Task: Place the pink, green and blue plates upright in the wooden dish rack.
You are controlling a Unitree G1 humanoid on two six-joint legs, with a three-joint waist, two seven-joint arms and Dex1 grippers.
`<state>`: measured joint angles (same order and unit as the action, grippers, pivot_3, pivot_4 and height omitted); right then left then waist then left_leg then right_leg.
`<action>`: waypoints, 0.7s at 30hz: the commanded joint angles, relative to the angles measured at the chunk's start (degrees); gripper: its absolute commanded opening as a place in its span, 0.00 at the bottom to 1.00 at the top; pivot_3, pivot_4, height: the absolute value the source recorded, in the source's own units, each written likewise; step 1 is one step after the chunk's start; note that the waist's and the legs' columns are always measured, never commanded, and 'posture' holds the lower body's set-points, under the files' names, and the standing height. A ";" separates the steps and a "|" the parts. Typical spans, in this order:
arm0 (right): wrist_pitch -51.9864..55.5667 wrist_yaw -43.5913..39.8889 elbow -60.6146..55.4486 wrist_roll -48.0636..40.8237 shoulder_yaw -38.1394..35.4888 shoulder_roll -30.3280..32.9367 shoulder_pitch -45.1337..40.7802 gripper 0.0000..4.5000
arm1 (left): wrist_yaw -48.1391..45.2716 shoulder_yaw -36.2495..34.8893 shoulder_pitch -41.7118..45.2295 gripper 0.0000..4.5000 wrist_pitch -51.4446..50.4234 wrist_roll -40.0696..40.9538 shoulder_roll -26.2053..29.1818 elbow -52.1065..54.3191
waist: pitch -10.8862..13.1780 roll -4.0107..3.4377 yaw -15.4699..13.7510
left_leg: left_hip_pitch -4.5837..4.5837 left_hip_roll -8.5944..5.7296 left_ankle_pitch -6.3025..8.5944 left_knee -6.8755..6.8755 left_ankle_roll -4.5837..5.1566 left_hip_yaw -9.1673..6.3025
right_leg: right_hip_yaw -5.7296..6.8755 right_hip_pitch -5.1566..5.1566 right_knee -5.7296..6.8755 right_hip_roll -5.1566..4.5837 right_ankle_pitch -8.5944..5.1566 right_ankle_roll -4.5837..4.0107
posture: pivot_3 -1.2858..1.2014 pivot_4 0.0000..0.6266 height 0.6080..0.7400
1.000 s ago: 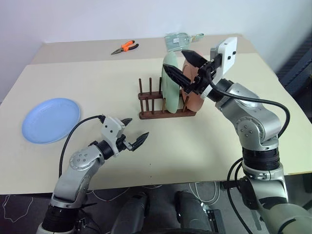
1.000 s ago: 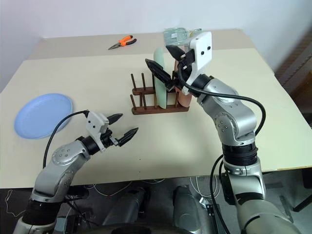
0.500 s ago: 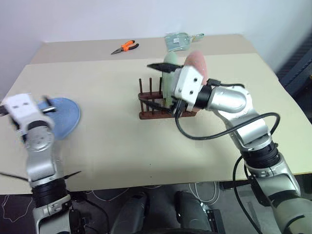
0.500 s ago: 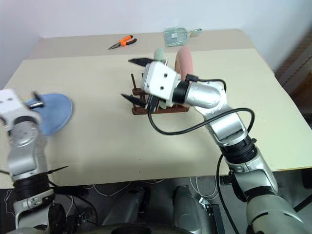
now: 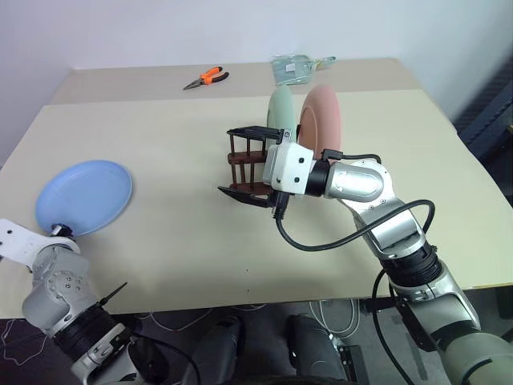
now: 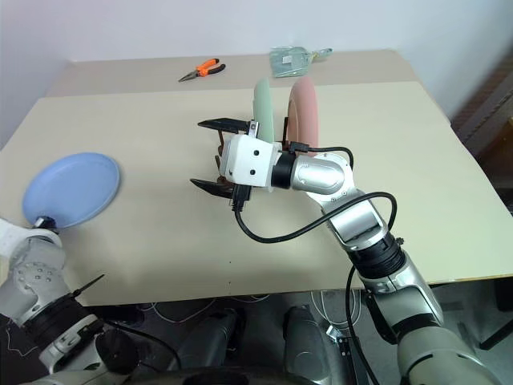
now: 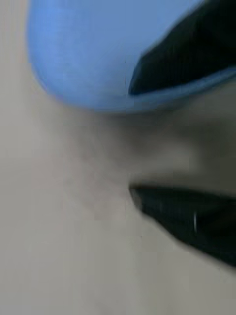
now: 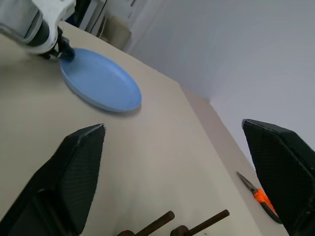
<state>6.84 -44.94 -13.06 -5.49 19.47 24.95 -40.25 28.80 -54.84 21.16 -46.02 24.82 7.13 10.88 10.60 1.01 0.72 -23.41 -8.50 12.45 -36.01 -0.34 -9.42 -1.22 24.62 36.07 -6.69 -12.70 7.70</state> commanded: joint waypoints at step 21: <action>-13.71 1.24 4.03 12.73 2.28 -1.84 -4.04 1.00 | -22.26 34.86 6.28 0.00 9.67 1.66 7.39 17.67 | 0.02 0.11 0.29 | 0.03 0.01 -0.02 0.03 -0.06 0.04 | -0.05 -0.02 -0.02 0.04 0.02 -0.03 | 0.52 0.24 0.99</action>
<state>-4.43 -44.55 -8.77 5.70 21.12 23.95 -42.90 6.62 -20.80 26.37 -37.64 26.95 14.21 25.49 10.62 1.12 1.02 -23.37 -8.47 12.43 -35.97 -0.41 -9.38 -1.28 24.60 36.05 -6.63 -12.68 7.66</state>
